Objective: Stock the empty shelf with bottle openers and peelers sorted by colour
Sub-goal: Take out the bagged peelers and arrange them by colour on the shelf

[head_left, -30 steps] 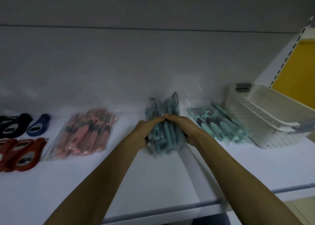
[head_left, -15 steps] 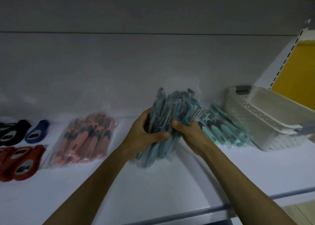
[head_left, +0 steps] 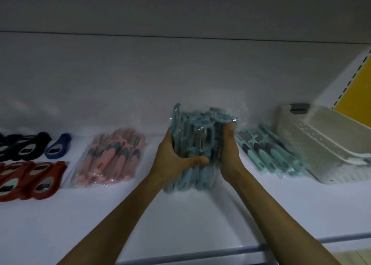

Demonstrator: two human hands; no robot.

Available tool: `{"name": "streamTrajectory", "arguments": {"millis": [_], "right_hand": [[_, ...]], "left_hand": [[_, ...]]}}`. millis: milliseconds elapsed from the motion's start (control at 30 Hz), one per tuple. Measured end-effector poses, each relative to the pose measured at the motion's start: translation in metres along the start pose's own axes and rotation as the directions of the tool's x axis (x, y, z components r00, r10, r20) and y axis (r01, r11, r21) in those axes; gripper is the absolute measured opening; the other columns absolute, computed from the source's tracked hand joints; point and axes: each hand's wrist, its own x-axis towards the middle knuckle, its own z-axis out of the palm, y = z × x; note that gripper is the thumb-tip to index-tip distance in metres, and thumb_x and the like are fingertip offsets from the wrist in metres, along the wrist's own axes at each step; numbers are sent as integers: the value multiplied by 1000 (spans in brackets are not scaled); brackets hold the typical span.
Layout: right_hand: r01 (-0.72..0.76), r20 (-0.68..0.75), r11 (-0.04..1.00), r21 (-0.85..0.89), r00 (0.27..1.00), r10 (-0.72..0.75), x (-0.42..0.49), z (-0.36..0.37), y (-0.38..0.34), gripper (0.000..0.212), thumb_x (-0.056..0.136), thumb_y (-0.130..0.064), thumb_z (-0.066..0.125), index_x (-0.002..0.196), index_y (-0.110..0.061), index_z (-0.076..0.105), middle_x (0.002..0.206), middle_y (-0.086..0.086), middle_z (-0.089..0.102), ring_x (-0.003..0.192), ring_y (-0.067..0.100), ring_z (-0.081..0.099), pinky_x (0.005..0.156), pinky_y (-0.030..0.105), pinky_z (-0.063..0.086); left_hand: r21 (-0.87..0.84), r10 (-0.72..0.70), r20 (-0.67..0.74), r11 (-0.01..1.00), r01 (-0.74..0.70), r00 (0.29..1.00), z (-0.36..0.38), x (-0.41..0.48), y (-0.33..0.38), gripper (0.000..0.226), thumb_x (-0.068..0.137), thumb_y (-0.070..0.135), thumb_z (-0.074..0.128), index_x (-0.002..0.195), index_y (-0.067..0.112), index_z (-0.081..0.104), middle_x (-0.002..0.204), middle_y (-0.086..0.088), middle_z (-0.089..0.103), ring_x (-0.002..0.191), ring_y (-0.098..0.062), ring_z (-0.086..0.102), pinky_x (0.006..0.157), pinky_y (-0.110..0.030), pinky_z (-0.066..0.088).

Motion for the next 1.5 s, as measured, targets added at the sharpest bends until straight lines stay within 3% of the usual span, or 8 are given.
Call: {"name": "streamTrajectory", "arguments": {"millis": [100, 233, 500, 600, 800, 1100, 1267, 1500], "right_hand": [[75, -55, 996, -58, 995, -78, 0, 4, 1, 92, 48, -92, 53, 110, -25, 64, 107, -5, 72, 101, 14, 68, 81, 30, 57], [120, -107, 993, -19, 987, -122, -8, 4, 10, 96, 53, -84, 62, 120, -15, 60, 116, 6, 68, 107, 22, 65, 87, 37, 56], [13, -32, 998, 54, 999, -11, -11, 8, 11, 93, 40, -87, 66, 107, -22, 63, 102, -4, 73, 100, 15, 68, 77, 30, 57], [72, 68, 985, -155, 996, -62, -14, 1, 8, 65, 51, -54, 78, 107, -26, 61, 101, -12, 72, 99, 7, 67, 79, 26, 58], [65, -25, 984, -165, 997, -70, -25, -8, 14, 47, 51, -27, 90, 93, -40, 71, 98, -11, 73, 93, 9, 69, 71, 21, 56], [129, 81, 975, -179, 990, -117, -31, -7, 9, 43, 55, -33, 83, 95, -44, 71, 100, -12, 73, 94, 7, 69, 70, 18, 55], [17, 214, 977, -213, 976, 30, -24, -20, 1, 54, 55, -33, 86, 106, -33, 67, 106, -6, 72, 98, 11, 68, 74, 21, 54], [37, -34, 994, -99, 999, -41, -28, -24, 7, 63, 50, -25, 87, 108, -13, 67, 104, 6, 73, 96, 23, 70, 73, 29, 57]], "left_hand": [[34, 90, -58, 996, -88, 994, 2, -3, -6, 104, 34, 62, 85, 124, 51, 34, 119, 34, 52, 114, 8, 52, 90, -13, 47], [47, 84, -33, 995, -83, 996, 0, -9, -21, 111, 29, 72, 81, 125, 44, 34, 118, 30, 55, 116, 1, 54, 95, -27, 49], [115, 126, -160, 987, -109, 979, 10, -17, -19, 94, 34, 63, 83, 115, 43, 41, 107, 36, 58, 102, 15, 55, 82, -8, 48], [5, 50, -113, 999, -50, 992, 9, -13, -20, 94, 39, 50, 88, 121, 33, 45, 111, 16, 63, 106, -4, 61, 85, -27, 55], [-88, 15, -200, 996, -33, 980, 15, -28, -17, 72, 47, 45, 89, 111, 32, 59, 104, 16, 69, 96, -4, 66, 72, -17, 54], [-148, 1, -57, 989, -10, 998, 5, -28, -14, 70, 54, 35, 83, 117, 14, 62, 106, 3, 71, 100, -12, 67, 77, -27, 56], [-182, -9, -18, 983, 6, 1000, 4, -21, -15, 53, 62, 6, 85, 107, 20, 63, 99, 18, 71, 95, 0, 66, 71, -13, 53], [-280, -62, 106, 956, 89, 992, 10, -12, -14, 44, 59, 17, 83, 99, 25, 68, 96, 11, 73, 90, -7, 69, 68, -17, 54]]}}
